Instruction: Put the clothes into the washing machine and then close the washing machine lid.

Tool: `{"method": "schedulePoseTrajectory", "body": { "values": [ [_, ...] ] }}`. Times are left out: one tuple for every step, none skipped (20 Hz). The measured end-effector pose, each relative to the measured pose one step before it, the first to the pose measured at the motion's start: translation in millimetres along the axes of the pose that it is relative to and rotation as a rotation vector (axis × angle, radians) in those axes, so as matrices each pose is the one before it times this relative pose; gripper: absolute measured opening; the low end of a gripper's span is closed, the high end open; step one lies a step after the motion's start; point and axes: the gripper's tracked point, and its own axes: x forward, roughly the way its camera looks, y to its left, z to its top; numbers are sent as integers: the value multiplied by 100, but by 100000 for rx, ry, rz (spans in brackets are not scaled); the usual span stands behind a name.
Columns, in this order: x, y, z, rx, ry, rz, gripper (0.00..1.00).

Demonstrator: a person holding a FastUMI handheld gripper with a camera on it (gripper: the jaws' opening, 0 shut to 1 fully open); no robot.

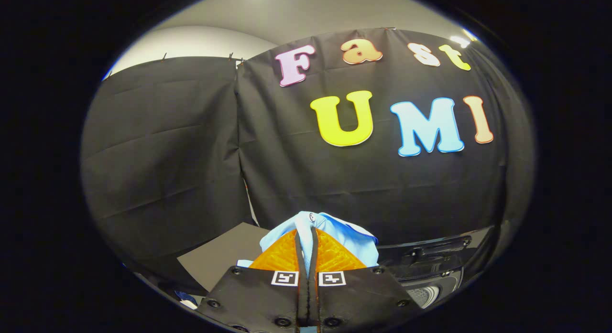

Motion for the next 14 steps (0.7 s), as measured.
{"method": "schedulePoseTrajectory", "body": {
  "values": [
    [-420,-1079,265,-233,-386,-1617,2],
    [-387,-1043,158,-286,-616,-1682,2],
    [-304,-1062,185,-373,-376,-1667,2],
    [-200,-1029,-58,-124,-210,-1729,2],
    [-212,-1047,6,89,-42,-1797,2],
    [-171,-956,-29,465,-45,-1620,2],
    [-122,-1009,-151,441,276,-1634,2],
    [-162,-998,-127,497,111,-1704,2],
    [2,-1005,-122,289,189,-1709,2],
    [9,-1046,-304,-105,299,-1790,2],
    [8,-1015,-290,-405,296,-1848,2],
    [-78,-896,-551,-430,629,-1671,2],
    [-11,-958,-519,-155,780,-1562,2],
    [2,-777,-586,237,967,-1214,2]
  ]
}}
